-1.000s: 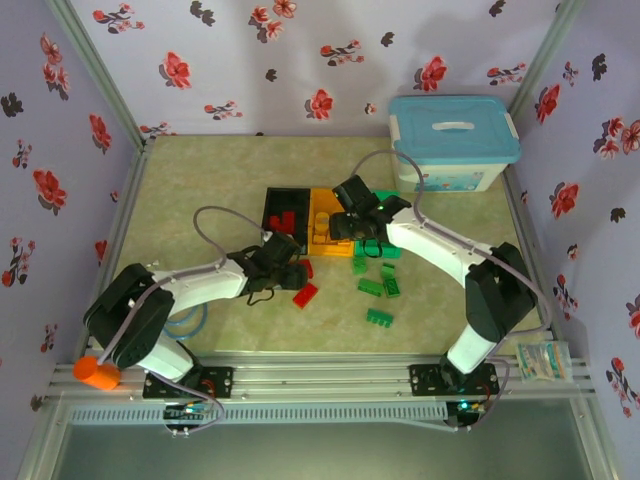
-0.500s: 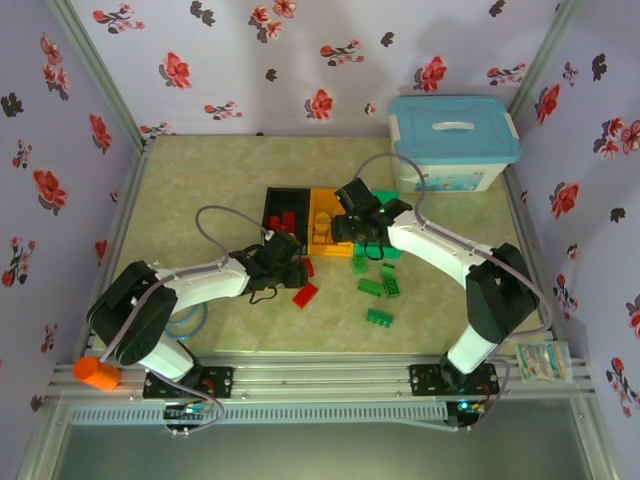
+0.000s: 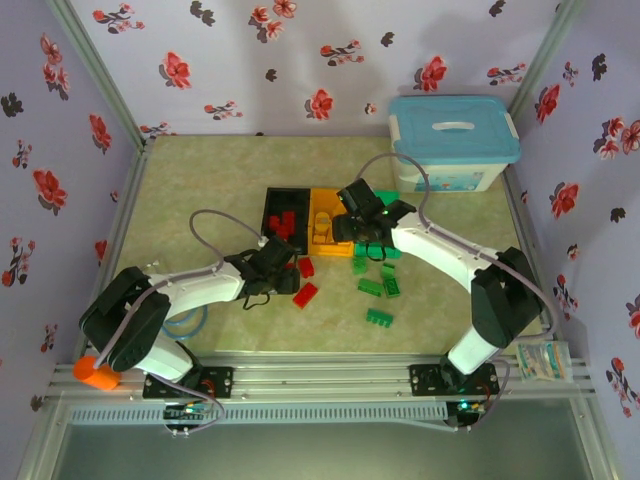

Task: Sort the legos into containers by color
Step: Rotate the lego at the center of the table.

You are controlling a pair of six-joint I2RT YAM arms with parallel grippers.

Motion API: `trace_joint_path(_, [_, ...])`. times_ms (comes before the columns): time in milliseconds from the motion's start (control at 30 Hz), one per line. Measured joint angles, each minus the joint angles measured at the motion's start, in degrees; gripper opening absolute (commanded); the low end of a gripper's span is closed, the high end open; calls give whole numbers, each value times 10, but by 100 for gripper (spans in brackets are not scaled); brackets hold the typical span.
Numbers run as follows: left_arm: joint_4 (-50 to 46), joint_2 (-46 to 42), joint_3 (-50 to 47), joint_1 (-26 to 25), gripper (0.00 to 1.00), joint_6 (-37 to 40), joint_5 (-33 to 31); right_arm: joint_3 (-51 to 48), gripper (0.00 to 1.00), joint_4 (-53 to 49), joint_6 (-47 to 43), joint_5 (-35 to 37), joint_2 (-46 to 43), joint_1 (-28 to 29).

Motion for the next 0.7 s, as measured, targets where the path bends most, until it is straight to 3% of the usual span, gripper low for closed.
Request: trace_joint_path(700, [-16,-8,49,-15,60,5,-9,-6,65,7,1,0,-3,0])
